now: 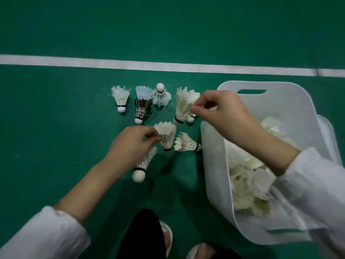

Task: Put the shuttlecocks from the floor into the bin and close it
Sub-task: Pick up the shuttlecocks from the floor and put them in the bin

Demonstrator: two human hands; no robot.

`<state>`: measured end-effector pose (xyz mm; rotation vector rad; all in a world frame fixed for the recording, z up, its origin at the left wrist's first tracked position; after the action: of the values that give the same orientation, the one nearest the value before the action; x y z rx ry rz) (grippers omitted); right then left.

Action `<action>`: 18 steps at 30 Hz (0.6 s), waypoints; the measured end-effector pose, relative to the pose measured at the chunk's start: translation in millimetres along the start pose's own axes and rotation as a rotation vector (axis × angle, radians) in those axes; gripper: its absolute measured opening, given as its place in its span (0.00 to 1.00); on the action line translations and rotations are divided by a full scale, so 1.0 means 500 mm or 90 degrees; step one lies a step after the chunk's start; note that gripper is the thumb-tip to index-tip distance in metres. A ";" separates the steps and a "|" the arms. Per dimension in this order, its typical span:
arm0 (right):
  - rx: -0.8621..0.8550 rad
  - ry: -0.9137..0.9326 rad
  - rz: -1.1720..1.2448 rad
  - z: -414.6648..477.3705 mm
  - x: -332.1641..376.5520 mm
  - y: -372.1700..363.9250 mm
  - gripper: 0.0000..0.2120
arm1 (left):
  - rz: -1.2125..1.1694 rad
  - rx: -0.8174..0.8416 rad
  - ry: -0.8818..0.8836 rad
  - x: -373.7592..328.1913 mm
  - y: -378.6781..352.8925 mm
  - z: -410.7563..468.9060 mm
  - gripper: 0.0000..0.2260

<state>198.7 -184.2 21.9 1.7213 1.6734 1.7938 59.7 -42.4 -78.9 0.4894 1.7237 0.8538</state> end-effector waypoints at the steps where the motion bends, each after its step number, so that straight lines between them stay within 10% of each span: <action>1: -0.009 -0.006 -0.007 -0.009 -0.001 0.031 0.08 | 0.010 -0.021 -0.034 -0.021 0.019 -0.002 0.07; 18: -0.176 -0.347 0.067 -0.280 -0.324 0.192 0.08 | 0.015 -0.023 -0.379 -0.343 -0.002 0.013 0.16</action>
<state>198.8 -418.6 34.6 1.9581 1.0800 1.3357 120.1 -160.3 30.4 0.6631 1.1559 0.6665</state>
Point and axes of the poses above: each hand's wrist, its own z-axis towards the middle knuckle, its own y-axis out of the back of the hand, x = y × z, the point moved 2 cm from there along z, towards the middle knuckle, and after that the axes turned 10 degrees about -y, right-handed, at the moved point
